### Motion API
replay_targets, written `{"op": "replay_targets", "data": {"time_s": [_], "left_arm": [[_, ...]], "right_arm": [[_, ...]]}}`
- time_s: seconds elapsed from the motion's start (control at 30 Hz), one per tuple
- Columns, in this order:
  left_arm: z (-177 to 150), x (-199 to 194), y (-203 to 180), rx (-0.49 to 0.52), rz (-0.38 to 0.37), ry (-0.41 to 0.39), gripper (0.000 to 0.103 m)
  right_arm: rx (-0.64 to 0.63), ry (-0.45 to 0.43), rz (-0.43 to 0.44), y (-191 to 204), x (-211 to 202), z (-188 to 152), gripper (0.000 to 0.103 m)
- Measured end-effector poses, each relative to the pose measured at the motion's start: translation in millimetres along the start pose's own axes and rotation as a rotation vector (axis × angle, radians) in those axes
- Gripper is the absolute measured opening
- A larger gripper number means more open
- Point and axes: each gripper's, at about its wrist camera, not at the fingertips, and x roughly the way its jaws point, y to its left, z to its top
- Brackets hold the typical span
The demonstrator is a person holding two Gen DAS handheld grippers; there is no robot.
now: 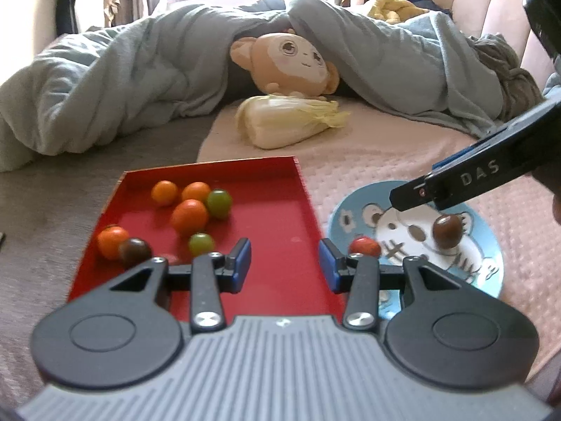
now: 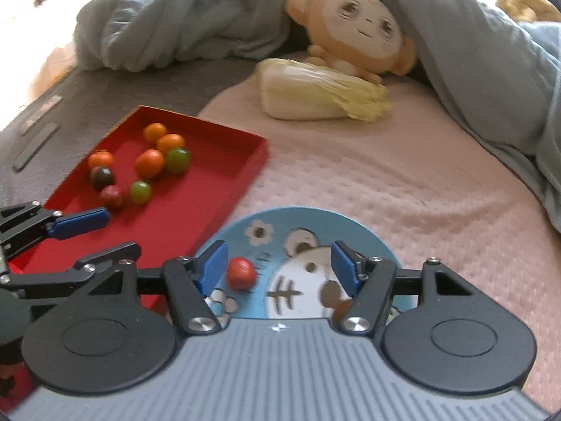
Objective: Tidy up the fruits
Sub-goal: 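Open both tools to drop the plum and tomato onto the plate, then move both open tools back over the red tray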
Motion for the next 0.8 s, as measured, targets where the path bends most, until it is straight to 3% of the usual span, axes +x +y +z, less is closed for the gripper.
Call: {"op": "replay_targets", "data": {"time_s": [0.8], "left_arm": [[-24,6,71,-0.141,0.131,0.035,0.045]], "right_arm": [[-0.142,-0.004,0.132,70,22,21,0.070]]}}
